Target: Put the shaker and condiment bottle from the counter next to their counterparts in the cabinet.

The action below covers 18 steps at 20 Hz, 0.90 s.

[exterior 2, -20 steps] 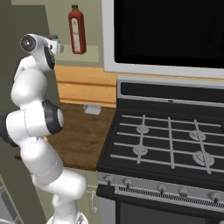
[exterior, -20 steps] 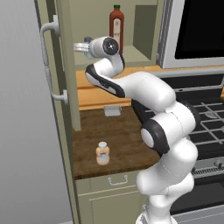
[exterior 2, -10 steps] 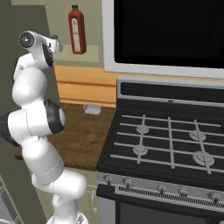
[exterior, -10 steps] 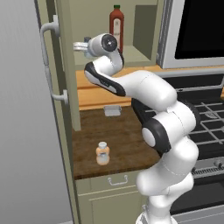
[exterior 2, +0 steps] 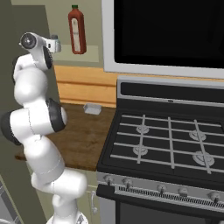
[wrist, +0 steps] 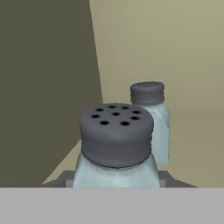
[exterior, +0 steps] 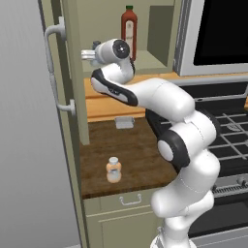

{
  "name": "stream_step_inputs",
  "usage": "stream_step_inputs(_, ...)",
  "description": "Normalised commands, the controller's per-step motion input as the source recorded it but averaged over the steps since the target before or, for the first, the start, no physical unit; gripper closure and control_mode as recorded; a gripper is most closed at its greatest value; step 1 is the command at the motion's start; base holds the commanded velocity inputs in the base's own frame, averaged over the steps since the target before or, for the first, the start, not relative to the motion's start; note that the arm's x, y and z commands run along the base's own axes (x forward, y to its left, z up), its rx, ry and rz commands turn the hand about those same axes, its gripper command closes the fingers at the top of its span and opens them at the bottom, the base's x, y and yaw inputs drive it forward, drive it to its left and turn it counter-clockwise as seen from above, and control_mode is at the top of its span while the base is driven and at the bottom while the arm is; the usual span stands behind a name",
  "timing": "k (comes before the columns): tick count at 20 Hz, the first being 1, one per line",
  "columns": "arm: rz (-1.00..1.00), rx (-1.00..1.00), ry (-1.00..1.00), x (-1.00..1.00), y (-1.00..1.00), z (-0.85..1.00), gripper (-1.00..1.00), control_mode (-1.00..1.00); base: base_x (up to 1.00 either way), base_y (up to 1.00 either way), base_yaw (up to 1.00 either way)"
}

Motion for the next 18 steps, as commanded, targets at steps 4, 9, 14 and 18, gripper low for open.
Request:
stream_step_inputs(4, 0.18, -0.12, 0.00, 0.10, 0.00, 0.00, 1.00, -1.00, 0.00, 0.00, 0.00)
stream_step_inputs(9, 0.13, -0.09, 0.00, 0.00, -0.01, -0.08, 1.00, -1.00, 0.00, 0.00, 0.00)
stream_step_inputs(14, 0.00, 0.00, -0.05, 0.27, -0.02, -0.13, 1.00, -1.00, 0.00, 0.00, 0.00)
stream_step_inputs(18, 0.00, 0.00, -0.03, 0.06, -0.01, -0.01, 1.00, -1.00, 0.00, 0.00, 0.00)
